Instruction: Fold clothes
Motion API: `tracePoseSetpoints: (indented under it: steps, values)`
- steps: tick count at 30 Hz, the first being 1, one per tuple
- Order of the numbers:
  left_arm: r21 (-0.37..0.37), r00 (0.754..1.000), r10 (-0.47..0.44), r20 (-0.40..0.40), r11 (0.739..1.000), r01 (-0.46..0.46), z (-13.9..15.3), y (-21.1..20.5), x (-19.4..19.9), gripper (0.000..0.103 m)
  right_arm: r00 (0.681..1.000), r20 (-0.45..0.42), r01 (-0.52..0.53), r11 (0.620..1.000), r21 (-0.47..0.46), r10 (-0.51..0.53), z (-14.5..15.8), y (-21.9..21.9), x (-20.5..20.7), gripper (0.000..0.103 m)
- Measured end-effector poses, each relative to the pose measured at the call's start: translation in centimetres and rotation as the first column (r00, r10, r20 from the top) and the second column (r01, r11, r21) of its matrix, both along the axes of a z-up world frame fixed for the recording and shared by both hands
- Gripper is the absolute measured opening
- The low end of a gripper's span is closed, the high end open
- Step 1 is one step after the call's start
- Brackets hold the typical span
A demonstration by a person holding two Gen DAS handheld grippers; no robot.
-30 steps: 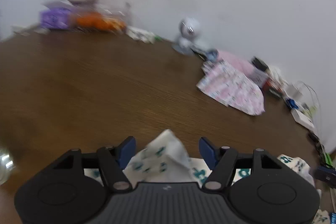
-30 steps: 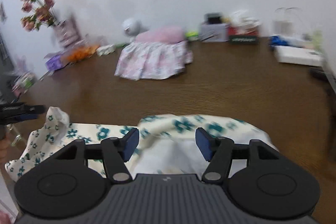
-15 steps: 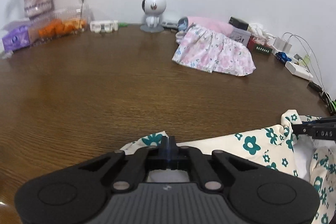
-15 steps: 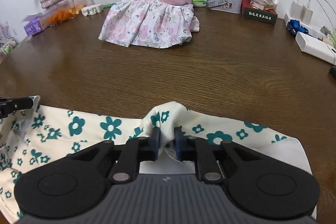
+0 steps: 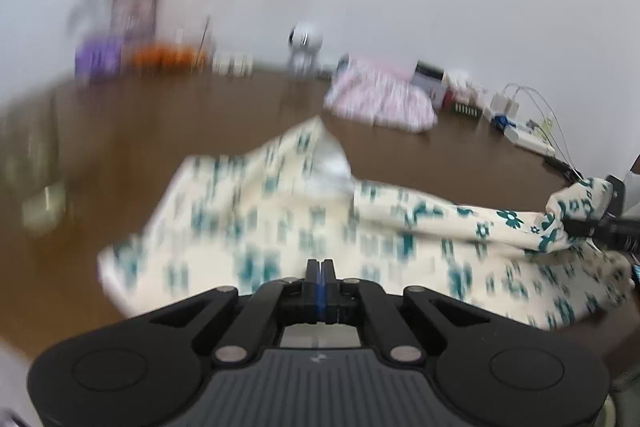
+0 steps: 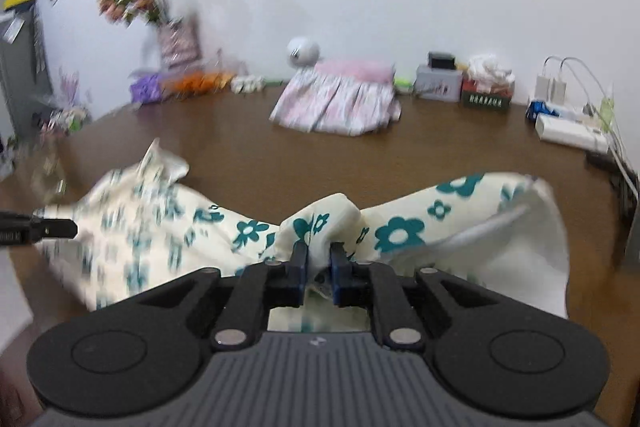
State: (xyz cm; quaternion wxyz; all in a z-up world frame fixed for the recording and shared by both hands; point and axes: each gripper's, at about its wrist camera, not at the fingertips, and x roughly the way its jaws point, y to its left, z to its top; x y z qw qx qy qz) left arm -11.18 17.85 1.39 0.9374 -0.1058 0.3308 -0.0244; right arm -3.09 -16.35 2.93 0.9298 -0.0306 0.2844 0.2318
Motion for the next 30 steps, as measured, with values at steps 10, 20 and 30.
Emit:
tracePoseSetpoints:
  steps: [10,20,30]
  values:
    - [0.039,0.999,0.009,-0.034,0.999,-0.007,5.8,3.1,16.1,0.069,0.997,0.061,0.039,0.997,0.068,-0.044,5.3,-4.4,0.4,0.056]
    - [0.078,0.945,-0.283,-0.165,0.951,0.299,1.1,0.5,19.2,0.007,0.965,-0.246,-0.056,0.989,0.138,0.089,1.7,-3.2,7.2,0.056]
    - [0.234,0.955,-0.168,0.246,0.966,0.110,5.5,-1.2,6.8,0.000,0.998,-0.059,-0.020,0.997,0.072,0.024,1.8,-1.3,4.5,0.000]
